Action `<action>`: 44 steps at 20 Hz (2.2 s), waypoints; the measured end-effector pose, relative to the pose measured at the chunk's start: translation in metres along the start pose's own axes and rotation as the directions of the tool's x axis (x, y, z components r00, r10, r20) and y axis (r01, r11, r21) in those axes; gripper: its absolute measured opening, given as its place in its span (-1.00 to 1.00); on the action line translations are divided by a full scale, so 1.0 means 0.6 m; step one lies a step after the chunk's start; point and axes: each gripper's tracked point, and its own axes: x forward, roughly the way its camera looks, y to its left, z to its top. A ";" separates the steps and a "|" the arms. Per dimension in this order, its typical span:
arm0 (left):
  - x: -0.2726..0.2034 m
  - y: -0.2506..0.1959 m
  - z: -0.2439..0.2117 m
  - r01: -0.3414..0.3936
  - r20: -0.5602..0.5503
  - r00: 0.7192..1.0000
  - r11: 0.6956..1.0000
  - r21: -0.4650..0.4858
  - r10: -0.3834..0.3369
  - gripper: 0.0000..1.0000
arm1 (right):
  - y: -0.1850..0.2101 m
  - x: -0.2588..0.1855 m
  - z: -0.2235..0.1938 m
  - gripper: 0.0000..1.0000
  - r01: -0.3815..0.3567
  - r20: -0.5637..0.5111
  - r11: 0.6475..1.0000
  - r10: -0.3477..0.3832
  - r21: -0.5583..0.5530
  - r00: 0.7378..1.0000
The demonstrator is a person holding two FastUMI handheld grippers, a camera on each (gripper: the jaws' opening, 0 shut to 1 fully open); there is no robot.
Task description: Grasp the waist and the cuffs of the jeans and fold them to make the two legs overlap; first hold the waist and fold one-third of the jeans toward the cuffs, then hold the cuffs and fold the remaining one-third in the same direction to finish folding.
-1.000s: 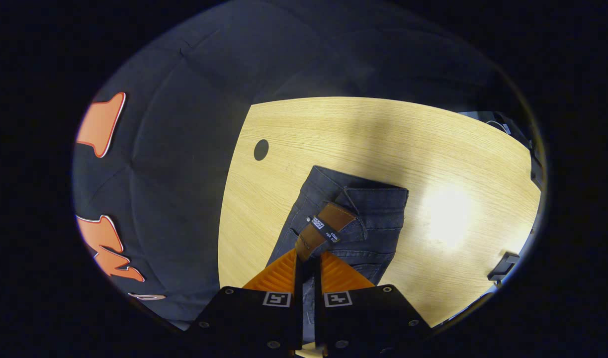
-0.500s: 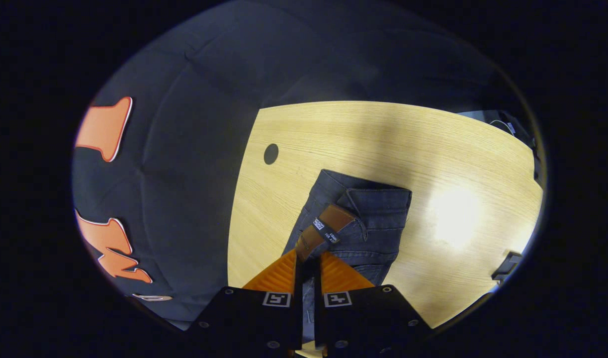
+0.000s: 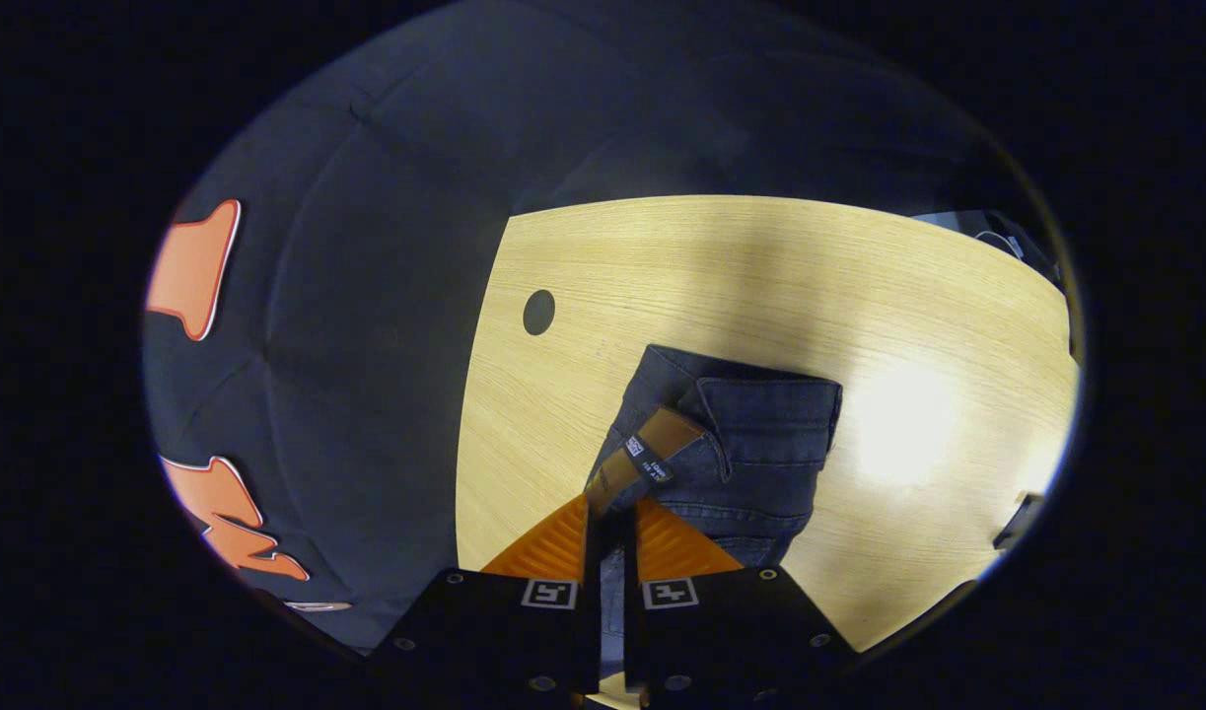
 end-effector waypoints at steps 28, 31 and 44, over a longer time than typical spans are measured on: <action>-0.406 -0.133 -0.005 0.006 0.656 0.658 0.874 0.486 -0.369 0.86 | -0.168 0.022 -0.014 0.94 0.186 0.112 0.940 -0.160 -0.284 0.981; -0.438 -0.144 -0.031 -0.007 0.696 0.617 0.882 0.471 -0.368 0.84 | -0.175 0.038 -0.014 0.93 0.193 0.123 0.933 -0.163 -0.304 0.979; -0.492 -0.220 -0.152 -0.033 0.644 0.611 0.798 0.602 -0.460 0.90 | -0.139 0.046 -0.018 -0.45 0.163 0.244 0.903 -0.067 -0.397 0.967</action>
